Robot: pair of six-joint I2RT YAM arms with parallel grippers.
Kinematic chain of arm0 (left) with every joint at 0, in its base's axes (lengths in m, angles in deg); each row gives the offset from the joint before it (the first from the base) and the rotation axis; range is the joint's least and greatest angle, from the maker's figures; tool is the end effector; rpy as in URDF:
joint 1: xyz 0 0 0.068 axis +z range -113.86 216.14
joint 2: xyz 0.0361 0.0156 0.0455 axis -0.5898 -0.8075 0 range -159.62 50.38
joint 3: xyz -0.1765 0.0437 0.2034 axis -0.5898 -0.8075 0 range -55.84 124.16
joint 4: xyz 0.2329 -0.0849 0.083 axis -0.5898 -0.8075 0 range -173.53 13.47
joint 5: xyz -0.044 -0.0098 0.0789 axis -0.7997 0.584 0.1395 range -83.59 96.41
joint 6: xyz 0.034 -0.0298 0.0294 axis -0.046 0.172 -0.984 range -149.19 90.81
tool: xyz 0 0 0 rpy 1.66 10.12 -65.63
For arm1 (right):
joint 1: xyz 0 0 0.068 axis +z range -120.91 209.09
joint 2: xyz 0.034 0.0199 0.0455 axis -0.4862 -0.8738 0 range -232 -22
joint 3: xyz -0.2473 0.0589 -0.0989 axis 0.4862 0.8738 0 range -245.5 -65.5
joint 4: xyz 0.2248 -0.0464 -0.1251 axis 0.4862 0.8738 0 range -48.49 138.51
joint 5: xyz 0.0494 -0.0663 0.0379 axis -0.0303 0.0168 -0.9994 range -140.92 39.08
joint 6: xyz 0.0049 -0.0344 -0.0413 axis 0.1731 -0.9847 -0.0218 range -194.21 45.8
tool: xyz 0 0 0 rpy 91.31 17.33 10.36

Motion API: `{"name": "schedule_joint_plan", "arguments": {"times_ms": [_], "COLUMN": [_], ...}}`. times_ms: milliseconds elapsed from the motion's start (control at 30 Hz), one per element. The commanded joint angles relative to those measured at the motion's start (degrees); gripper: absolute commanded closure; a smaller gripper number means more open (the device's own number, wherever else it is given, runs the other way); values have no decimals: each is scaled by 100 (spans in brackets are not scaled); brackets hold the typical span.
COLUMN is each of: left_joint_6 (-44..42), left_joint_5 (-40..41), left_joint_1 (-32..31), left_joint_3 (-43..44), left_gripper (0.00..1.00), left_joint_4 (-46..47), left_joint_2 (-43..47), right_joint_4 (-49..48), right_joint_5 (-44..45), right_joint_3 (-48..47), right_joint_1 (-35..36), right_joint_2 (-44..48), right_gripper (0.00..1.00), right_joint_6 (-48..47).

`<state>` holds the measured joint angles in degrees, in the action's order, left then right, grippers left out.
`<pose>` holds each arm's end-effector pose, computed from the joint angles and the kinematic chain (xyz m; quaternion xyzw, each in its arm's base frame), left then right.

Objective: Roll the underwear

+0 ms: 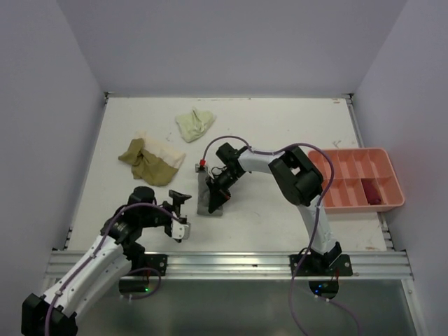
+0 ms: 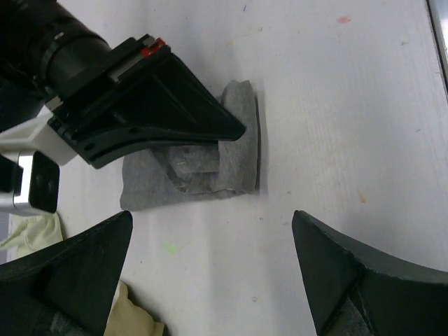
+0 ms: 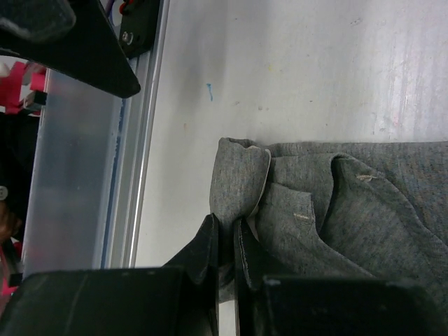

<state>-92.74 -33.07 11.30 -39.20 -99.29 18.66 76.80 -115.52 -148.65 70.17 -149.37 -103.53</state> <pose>0.1063 -0.0742 0.1843 0.6958 0.5026 -0.1491 0.4909 0.2909 0.2962 0.1076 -0.5251 0.6596 0.5372 0.0224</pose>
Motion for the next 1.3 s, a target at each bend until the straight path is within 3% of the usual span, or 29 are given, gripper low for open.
{"name": "schedule_joint_plan", "arguments": {"times_ms": [0, 100, 200, 267, 567, 833, 1033, 1133, 1200, 1233, 1267], "left_joint_6": [-643, 175, 790, 1010, 1196, 1336, 1354, 1336, 1380, 1406, 1424], "left_joint_5": [560, 1248, 1154, 1241, 2032, 2507, 2498, 2411, 2314, 2288, 2244], "left_joint_1": [-475, -1169, -1304, -1400, -2121, -2271, -2429, -2473, -2482, -2473, -2473], "left_joint_3": [93, 670, 989, 1060, 894, 770, 726, 770, 910, 911, 1015], "left_gripper": [2, 7, 7, 12, 42, 44, 52, 67, 78, 83, 88], "left_joint_4": [121, 150, 394, 623, 1397, 2003, 2022, 1837, 1618, 1556, 1460], "left_joint_2": [-218, -1304, -2047, -2328, -3049, -3498, -3700, -3814, -3972, -3973, -4069], "right_joint_4": [400, 452, 488, 567, 813, 1006, 1033, 989, 954, 945, 936], "right_joint_5": [264, 237, 185, 123, 18, 18, 9, -9, -9, 8, 17], "right_joint_3": [-122, -140, -227, -306, -394, -465, -482, -482, -491, -491, -500], "right_joint_1": [23, 14, -12, -39, -91, -100, -109, -100, -100, -100, -109], "right_joint_2": [-358, -437, -508, -587, -684, -728, -745, -719, -667, -657, -614], "right_gripper": [100, 100, 100, 100, 100, 100, 100, 100, 85, 85, 72], "right_joint_6": [-153, -144, -135, -153, -337, -513, -522, -470, -426, -417, -390]}}
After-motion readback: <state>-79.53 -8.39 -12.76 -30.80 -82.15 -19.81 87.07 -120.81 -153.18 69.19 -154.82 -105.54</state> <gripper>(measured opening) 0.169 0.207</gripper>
